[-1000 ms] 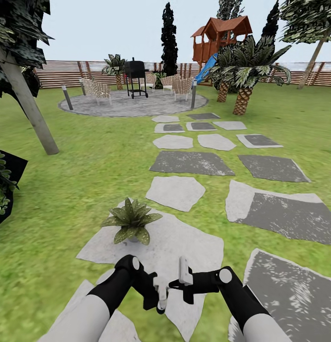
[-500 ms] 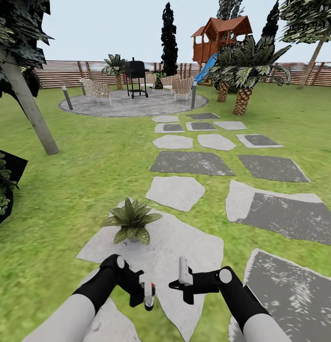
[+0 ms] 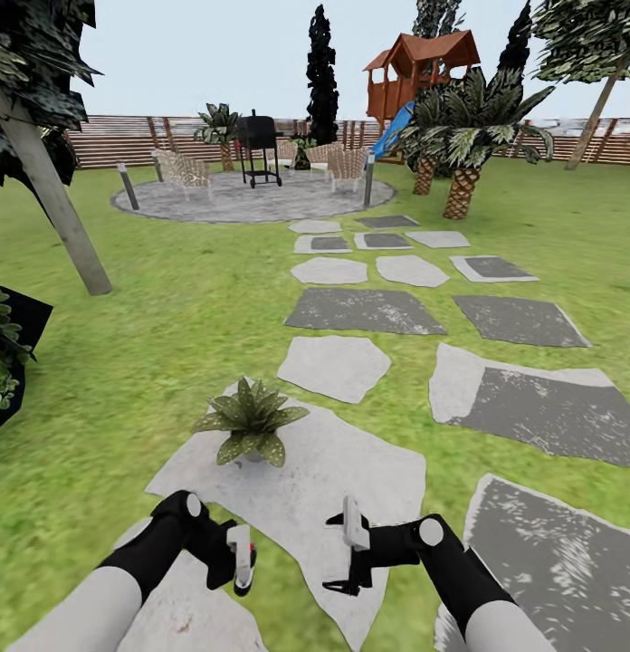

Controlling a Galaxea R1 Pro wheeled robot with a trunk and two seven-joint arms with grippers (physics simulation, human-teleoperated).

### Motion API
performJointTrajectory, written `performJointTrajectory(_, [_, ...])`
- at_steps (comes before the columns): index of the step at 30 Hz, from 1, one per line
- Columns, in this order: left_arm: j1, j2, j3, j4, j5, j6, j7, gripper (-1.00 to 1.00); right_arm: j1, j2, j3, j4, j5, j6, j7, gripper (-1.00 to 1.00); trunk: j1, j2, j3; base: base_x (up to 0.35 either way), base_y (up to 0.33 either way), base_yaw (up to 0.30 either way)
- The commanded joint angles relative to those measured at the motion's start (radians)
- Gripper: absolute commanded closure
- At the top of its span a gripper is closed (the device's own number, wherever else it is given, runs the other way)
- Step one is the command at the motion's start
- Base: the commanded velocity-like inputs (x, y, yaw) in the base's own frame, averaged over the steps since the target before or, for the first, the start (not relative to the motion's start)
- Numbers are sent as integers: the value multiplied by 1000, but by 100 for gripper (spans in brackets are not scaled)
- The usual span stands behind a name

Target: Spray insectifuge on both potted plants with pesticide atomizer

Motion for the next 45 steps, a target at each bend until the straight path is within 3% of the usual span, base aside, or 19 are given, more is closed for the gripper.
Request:
performJointTrajectory(1, [0, 2, -2, -1, 3, 10, 5, 100, 0, -3, -3, 16, 6, -5, -27, -100, 0, 0, -1, 0, 0, 0])
performJointTrajectory(3, [1, 4, 38, 8, 5, 12, 54, 100, 2, -28, -4, 72, 6, -5, -134, -100, 0, 0, -1, 0, 0, 0])
performJointTrajectory(6, [18, -12, 155, 21, 16, 11, 192, 100, 5, -67, -5, 254, 0, -7, -377, -100, 0, 0, -1, 0, 0, 0])
performJointTrajectory(8, [38, -28, 190, 48, 66, 10, 255, 100, 6, -76, -7, 382, -3, -7, -562, -100, 0, 0, -1, 0, 0, 0])
performJointTrajectory(9, [56, -38, 201, 75, 139, 8, 306, 100, 6, -78, -7, 471, -6, -7, -717, -100, 0, 0, -1, 0, 0, 0])
performJointTrajectory(10, [68, -41, 203, 90, 179, 7, 337, 100, 6, -79, -8, 512, -7, -6, -794, -100, 0, 0, -1, 0, 0, 0])
performJointTrajectory(11, [95, -44, 206, 111, 257, 5, 415, 100, 7, -79, -9, 580, -10, -7, -931, -100, 0, 0, -1, 0, 0, 0])
performJointTrajectory(12, [120, -45, 208, 123, 313, -6, 486, 100, 8, -79, -9, 614, -25, -8, -1025, -100, 0, 0, -1, 0, 0, 0])
performJointTrajectory(14, [164, -46, 208, 142, 405, -61, 601, 100, 18, -79, -9, 638, -103, -8, -1124, -100, 0, 0, -1, 0, 0, 0])
performJointTrajectory(15, [195, -46, 208, 160, 466, -107, 680, 100, 33, -79, -9, 646, -185, -9, -1160, -100, 0, 0, -1, 0, 0, 0])
performJointTrajectory(16, [215, -46, 208, 173, 497, -133, 730, 100, 46, -80, -9, 649, -247, -9, -1174, -100, 0, 0, -1, 0, 0, 0])
performJointTrajectory(17, [247, -46, 208, 201, 540, -173, 824, 100, 63, -81, -9, 651, -367, -10, -1187, -100, 0, 0, -1, 0, 0, 0])
performJointTrajectory(18, [263, -46, 208, 227, 560, -194, 884, 100, 69, -83, -8, 653, -436, -9, -1191, -100, 0, 0, -1, 0, 0, 0])
performJointTrajectory(20, [276, -46, 209, 289, 595, -231, 966, 100, 75, -84, -7, 655, -491, -9, -1194, -100, 0, 0, -1, 0, 0, 0])
performJointTrajectory(21, [278, -46, 209, 317, 617, -250, 1000, 100, 76, -85, -7, 655, -501, -9, -1196, -100, 0, 0, -1, 0, 0, 0])
performJointTrajectory(23, [281, -46, 209, 402, 704, -321, 1116, 100, 79, -85, -6, 656, -514, -8, -1198, -100, 0, 0, -1, 0, 0, 0])
performJointTrajectory(26, [282, -44, 208, 469, 760, -355, 1180, 100, 85, -84, -6, 656, -519, -8, -1198, -100, 0, 0, -1, 0, 0, 0])
performJointTrajectory(30, [285, -43, 207, 524, 769, -362, 1186, 100, 93, -81, -8, 656, -521, -9, -1200, -100, 0, 0, -1, 0, 0, 0])
performJointTrajectory(45, [288, -36, 208, 528, 775, -364, 1187, 100, 95, -86, -11, 654, -523, -8, -1200, -100, 0, 0, 0, 0, 0, -230])
